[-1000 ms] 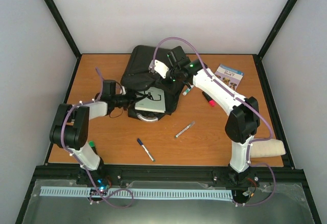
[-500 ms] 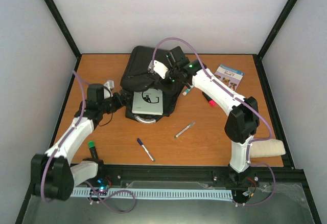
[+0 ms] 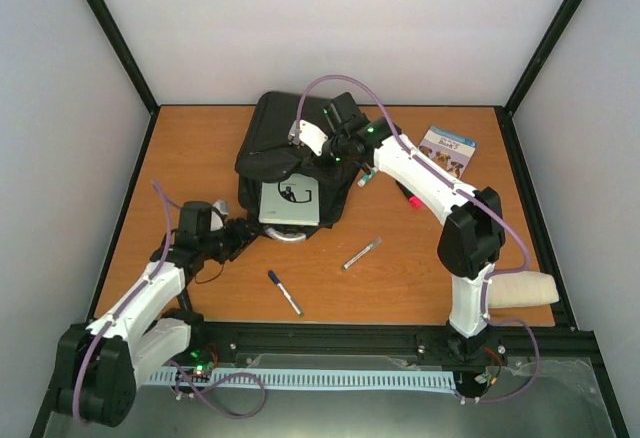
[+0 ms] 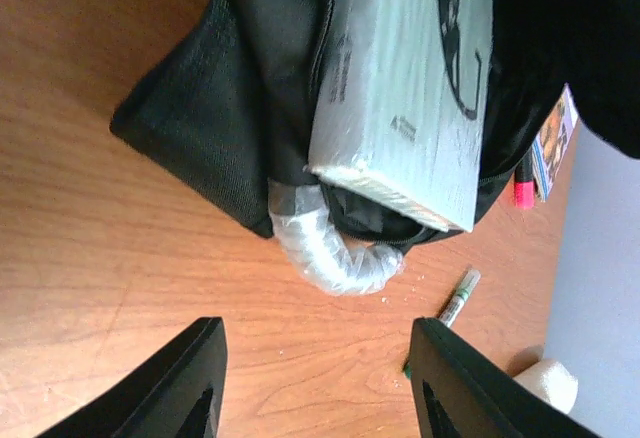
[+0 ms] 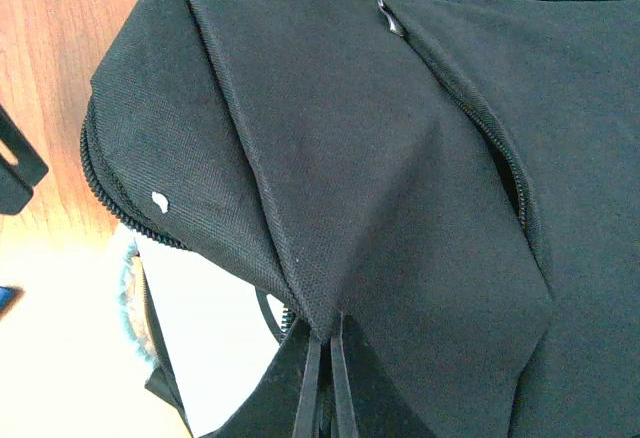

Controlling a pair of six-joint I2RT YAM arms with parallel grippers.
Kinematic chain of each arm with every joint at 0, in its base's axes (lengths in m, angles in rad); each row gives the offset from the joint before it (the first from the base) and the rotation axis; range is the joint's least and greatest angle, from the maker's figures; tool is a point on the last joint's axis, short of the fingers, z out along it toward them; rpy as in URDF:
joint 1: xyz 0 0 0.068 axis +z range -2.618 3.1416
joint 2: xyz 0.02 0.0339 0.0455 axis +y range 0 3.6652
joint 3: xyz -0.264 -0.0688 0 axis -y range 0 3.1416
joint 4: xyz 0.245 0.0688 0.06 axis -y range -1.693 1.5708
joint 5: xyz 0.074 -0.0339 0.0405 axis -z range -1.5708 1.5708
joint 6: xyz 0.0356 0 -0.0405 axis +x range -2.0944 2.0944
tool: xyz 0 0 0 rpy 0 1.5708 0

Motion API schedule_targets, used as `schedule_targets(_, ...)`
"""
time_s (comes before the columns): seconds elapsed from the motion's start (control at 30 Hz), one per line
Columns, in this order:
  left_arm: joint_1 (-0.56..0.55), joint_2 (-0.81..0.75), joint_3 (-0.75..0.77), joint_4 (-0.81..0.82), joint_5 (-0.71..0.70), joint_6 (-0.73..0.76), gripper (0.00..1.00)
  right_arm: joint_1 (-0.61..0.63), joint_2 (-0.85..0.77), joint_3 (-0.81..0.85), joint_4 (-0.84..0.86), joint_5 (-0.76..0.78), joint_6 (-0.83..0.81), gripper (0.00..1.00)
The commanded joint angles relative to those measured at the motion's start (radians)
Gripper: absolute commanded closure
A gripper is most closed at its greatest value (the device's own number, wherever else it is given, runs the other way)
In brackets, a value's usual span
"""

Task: Pack the student bag
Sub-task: Place the book in the student bag.

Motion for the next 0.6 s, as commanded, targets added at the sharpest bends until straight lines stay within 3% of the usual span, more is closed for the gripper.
schedule_targets(0.0,-0.037,0.008,-0.019,0.099,0.012,-0.104,0.49,0.007,0.007,0.013,0.032,-0.021,0.009,0.97)
schedule_targets(0.27,-0.064,0.135,-0.014,0.238,-0.024,-0.142,0.65,0.015,0.004,0.012,0.023,-0.041,-0.002,0.97)
schedule_targets(0.57,-0.064,0.364,0.081,0.39,-0.009,-0.132,0.74,0.027,-0.002,0.003,0.006,-0.092,-0.046,0.97)
